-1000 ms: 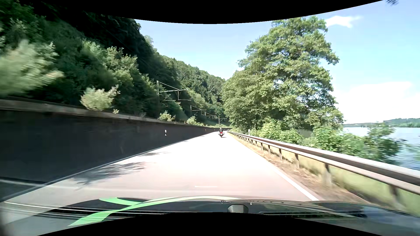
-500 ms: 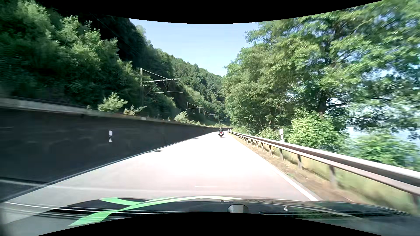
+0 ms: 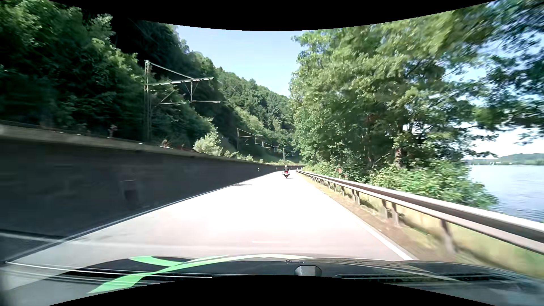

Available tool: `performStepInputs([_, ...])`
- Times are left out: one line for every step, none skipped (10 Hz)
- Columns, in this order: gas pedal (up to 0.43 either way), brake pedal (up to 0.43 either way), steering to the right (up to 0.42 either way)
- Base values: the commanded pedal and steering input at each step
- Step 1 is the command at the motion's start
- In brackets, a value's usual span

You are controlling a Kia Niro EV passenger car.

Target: Follow the waypoints while adhering to traffic rules and regulations

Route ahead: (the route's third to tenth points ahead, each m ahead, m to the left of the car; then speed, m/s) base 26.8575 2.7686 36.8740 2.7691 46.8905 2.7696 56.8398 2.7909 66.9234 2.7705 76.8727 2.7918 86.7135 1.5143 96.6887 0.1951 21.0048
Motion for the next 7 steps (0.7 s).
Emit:
performStepInputs([0.22,0.0,-0.004])
performStepInputs([0.22,0.0,-0.004])
performStepInputs([0.209,0.0,-0.004])
performStepInputs([0.189,0.0,-0.004])
performStepInputs([0.169,0.0,-0.004])
performStepInputs([0.157,0.0,-0.004])
performStepInputs([0.157,0.0,-0.004])
